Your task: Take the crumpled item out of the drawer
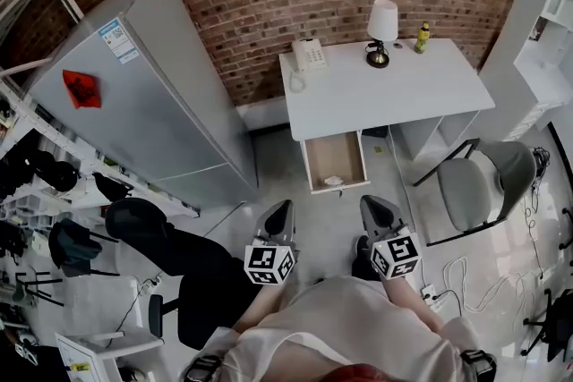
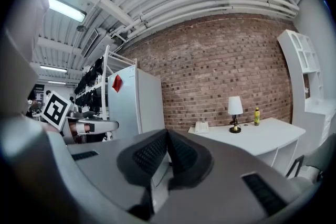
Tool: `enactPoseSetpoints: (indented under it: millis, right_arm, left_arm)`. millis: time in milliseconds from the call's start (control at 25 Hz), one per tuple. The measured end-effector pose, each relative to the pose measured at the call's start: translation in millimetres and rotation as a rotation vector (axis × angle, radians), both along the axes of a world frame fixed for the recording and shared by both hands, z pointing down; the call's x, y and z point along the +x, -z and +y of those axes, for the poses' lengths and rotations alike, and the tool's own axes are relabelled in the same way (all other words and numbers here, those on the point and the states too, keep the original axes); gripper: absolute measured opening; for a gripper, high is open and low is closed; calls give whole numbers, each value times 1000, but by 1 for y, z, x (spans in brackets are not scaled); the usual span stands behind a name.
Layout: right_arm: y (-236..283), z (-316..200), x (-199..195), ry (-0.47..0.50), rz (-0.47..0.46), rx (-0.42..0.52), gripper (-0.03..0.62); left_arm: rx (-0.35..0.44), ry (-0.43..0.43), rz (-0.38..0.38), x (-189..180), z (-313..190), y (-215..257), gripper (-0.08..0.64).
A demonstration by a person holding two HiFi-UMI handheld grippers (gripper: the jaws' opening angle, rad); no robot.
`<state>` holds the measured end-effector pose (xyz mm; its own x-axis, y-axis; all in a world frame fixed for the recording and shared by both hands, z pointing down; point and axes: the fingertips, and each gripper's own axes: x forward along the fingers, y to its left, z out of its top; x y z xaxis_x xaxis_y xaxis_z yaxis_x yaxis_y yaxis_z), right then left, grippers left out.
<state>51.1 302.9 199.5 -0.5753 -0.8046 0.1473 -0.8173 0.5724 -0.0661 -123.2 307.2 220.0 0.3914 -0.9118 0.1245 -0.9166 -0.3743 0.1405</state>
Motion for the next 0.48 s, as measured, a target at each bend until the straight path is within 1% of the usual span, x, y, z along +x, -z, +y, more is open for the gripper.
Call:
enactPoseSetpoints:
  millis: [200,360,480]
  right_arm:
    - [-11,-42,10,16,-6,-30,8]
    - [-10,-91,24,49,-16,-30,8]
    - [-9,-131,35,82,-17,-30,8]
  left_arm:
    - [-16,23,-10,8,-35,-5,8]
    - [-12,27,-7,26,-76,-2,8]
    - [-12,57,-15,37,-112,1,9]
